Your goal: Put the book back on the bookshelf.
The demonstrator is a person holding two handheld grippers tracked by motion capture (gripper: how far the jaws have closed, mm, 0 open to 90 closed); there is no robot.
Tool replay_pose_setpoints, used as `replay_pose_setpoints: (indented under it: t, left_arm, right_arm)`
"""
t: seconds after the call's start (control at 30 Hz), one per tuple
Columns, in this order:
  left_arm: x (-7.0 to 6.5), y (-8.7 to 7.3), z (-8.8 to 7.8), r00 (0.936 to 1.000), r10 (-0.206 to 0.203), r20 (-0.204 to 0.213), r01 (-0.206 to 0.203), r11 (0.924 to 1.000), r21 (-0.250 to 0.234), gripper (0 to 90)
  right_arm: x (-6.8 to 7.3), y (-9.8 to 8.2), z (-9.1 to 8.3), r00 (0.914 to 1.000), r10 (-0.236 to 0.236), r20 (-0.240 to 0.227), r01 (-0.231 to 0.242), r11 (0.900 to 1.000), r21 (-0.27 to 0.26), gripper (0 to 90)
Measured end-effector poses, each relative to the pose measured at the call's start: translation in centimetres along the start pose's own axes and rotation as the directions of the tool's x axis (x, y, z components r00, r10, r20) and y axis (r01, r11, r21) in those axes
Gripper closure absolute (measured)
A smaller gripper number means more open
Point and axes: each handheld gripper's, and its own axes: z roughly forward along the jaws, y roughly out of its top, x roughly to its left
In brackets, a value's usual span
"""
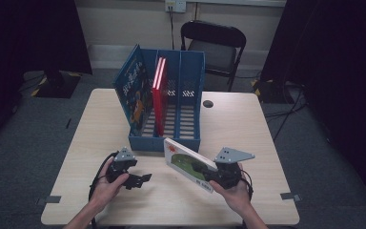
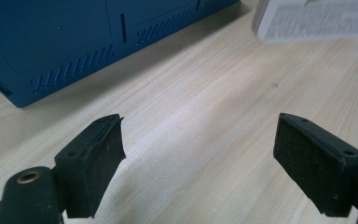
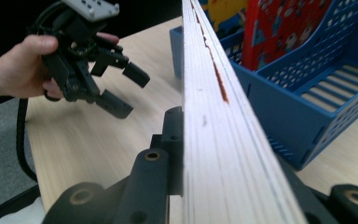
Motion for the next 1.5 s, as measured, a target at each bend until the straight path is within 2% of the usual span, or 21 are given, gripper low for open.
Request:
replay_pose_setpoints:
  t: [0.2,0.33,0.57,0.87,1.0,1.2,1.4,1.5]
  left_arm:
    - [0.0,0.0,0.0,1.0000,0.005,-0.005,-0.005,1.0000,0.005,15.8]
    - [0.2,0.0,0.1,0.9999,0.001,-0.012,-0.001,0.9999,0.014,15.8]
    - [0.4,-0.1,0.1,0.9999,-0.010,-0.013,0.010,0.9999,0.012,15.8]
    - [0.3,0.0,0.0,0.9997,-0.010,-0.021,0.010,0.9999,0.006,16.0]
    - [0.4,0.0,0.1,0.9997,-0.013,-0.022,0.013,0.9999,0.010,16.0]
    - [0.4,0.0,0.0,0.9998,-0.010,-0.015,0.010,0.9999,0.011,16.4]
    - [0.3,0.0,0.2,0.9997,-0.012,-0.020,0.013,0.9999,0.011,16.2]
    - [0.3,0.0,0.2,0.9997,-0.008,-0.021,0.008,0.9999,0.013,16.2]
  right_arm:
    - [-0.2,1.0,-0.9,0.9998,0.007,0.016,-0.007,1.000,-0.029,76.7]
    - [-0.4,1.6,-1.1,0.9995,0.020,0.025,-0.019,0.999,-0.038,76.7]
    - [-0.8,3.0,-1.4,0.9989,0.014,0.045,-0.011,0.998,-0.065,76.7]
    - [-1.7,4.8,-1.1,0.9963,0.030,0.081,-0.021,0.993,-0.116,76.7]
    - [-2.1,5.4,-0.7,0.9944,0.042,0.097,-0.030,0.992,-0.123,76.7]
    - [-3.3,5.9,-0.3,0.9847,0.099,0.144,-0.081,0.989,-0.125,76.7]
    - [-4.0,6.5,0.2,0.9723,0.124,0.198,-0.100,0.987,-0.128,76.7]
    - [-4.2,6.8,0.5,0.9634,0.112,0.244,-0.083,0.988,-0.128,76.8]
